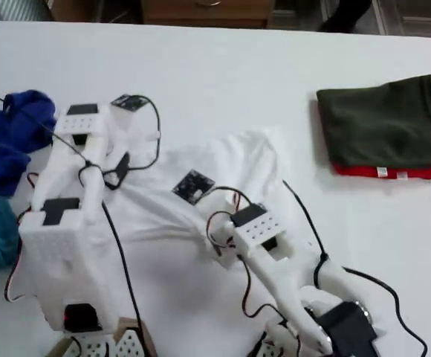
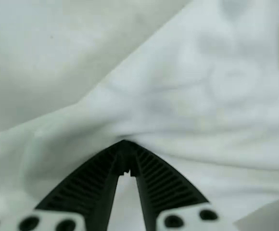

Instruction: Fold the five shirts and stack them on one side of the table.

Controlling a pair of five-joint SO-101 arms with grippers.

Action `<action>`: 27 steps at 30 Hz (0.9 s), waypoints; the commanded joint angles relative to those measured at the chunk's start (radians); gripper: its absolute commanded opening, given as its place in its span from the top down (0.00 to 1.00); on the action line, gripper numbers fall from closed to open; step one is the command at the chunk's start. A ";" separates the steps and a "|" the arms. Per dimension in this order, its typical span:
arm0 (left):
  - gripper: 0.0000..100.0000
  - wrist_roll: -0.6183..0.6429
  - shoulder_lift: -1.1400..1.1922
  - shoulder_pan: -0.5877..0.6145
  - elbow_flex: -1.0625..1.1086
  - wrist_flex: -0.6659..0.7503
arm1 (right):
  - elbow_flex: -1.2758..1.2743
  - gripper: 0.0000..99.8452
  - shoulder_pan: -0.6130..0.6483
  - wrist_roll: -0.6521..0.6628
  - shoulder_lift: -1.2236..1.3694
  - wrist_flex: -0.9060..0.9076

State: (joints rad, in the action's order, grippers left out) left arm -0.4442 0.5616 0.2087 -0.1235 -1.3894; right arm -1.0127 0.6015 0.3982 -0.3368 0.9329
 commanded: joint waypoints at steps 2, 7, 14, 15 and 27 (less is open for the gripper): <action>0.98 0.015 0.003 0.018 -0.087 -0.025 | -0.055 0.98 0.001 0.048 -0.166 0.048; 0.98 0.017 0.002 0.020 -0.110 -0.097 | -0.064 0.98 -0.016 0.046 -0.372 0.076; 0.98 0.008 -0.161 0.046 -0.091 -0.169 | 0.032 0.98 -0.245 0.046 -0.475 0.082; 0.98 0.006 -0.210 0.058 -0.084 -0.158 | 0.055 0.98 -0.275 0.051 -0.458 0.082; 0.98 0.164 -0.015 0.261 -0.193 0.176 | 0.436 0.98 -0.331 0.046 0.042 -0.048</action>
State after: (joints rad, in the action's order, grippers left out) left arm -0.3613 0.4664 0.4634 -0.2202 -1.2083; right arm -0.6981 0.2793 0.4473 -0.4365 0.9252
